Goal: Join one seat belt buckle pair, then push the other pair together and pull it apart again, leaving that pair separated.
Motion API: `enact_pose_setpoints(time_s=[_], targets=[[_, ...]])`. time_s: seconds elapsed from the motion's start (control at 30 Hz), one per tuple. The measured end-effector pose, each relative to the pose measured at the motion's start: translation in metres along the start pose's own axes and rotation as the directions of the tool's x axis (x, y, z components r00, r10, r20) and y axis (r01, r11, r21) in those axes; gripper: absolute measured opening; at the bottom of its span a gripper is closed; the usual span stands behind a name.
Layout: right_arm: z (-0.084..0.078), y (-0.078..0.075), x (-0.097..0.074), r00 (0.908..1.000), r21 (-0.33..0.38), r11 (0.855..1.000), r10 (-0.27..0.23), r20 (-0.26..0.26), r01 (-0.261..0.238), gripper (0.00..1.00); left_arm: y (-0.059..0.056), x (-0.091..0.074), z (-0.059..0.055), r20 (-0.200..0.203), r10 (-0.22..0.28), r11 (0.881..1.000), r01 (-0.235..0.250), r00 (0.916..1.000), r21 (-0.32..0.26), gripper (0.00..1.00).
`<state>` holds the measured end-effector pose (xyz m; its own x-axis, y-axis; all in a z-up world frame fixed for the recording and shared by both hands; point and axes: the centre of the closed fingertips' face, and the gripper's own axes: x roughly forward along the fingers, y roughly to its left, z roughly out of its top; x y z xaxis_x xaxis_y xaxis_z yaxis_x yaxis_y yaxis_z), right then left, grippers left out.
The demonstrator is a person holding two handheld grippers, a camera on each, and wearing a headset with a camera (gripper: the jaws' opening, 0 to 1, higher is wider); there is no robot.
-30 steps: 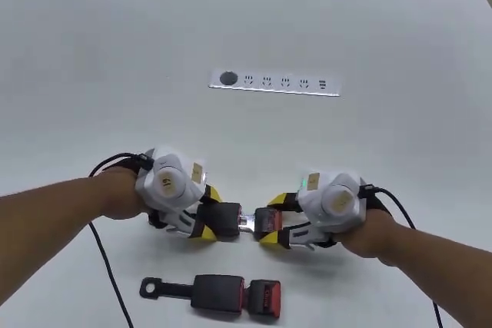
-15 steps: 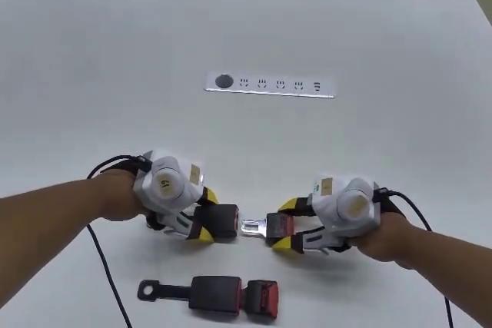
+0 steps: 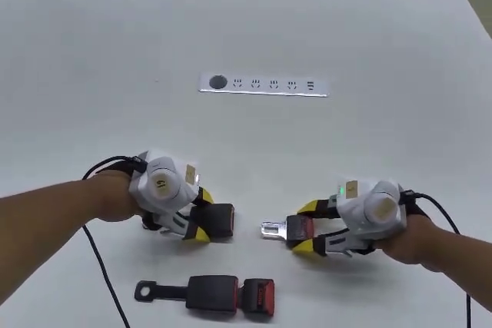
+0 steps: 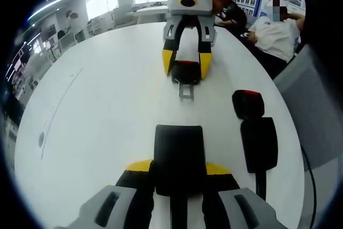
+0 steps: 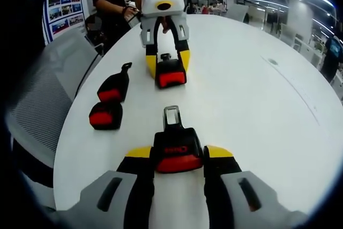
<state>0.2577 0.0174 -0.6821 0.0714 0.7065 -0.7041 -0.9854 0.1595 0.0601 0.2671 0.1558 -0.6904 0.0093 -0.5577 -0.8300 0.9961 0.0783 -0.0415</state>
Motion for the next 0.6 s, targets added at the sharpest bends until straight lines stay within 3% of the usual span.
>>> enact_pose_setpoints(time_s=[0.6], targets=[[-0.033,-0.007,-0.020,0.9996,0.024,0.999,-0.024,-0.014,0.024,0.35,0.002,0.002,-0.002,-0.013,0.001,1.000,-0.001,0.9999,0.003,0.34]])
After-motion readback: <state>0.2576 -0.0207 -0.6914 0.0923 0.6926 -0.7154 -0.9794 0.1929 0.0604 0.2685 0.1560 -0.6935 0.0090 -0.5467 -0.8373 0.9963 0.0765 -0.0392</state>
